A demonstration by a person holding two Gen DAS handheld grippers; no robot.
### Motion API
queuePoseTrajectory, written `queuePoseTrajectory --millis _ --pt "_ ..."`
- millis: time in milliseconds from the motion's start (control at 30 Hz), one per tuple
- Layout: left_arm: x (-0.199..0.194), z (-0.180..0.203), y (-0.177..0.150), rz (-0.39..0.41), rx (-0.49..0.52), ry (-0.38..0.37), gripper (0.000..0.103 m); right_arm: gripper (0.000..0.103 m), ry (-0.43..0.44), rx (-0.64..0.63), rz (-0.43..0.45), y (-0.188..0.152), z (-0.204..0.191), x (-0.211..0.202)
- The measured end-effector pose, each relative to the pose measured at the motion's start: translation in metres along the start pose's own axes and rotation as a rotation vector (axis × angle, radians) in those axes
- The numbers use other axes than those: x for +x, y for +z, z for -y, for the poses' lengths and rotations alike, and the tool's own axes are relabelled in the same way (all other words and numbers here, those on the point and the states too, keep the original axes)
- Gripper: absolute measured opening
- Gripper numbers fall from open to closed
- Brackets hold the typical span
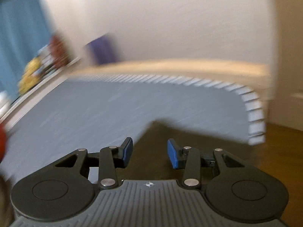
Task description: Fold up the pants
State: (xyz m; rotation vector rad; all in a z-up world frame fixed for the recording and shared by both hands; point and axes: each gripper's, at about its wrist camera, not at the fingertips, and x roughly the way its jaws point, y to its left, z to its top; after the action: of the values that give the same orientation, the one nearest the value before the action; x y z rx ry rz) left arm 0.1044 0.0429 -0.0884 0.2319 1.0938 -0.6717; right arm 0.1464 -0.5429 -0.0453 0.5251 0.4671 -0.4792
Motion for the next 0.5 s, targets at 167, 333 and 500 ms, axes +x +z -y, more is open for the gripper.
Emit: queuePoseTrajectory --millis 167,333,500 --pt "-0.014 -0.004 -0.001 0.065 -0.007 -0.026 0.044 0.053 0.117 -0.020 -0.246 -0.022 -0.049 0.053" --pt "-0.039 -0.029 -0.007 0.133 -0.066 0.017 0.044 0.055 -0.030 -0.037 -0.305 -0.037 -0.085 0.087" --pt "-0.080 -0.067 -0.014 0.241 -0.166 0.053 0.044 0.004 -0.222 -0.165 -0.207 -0.048 -0.116 0.091"
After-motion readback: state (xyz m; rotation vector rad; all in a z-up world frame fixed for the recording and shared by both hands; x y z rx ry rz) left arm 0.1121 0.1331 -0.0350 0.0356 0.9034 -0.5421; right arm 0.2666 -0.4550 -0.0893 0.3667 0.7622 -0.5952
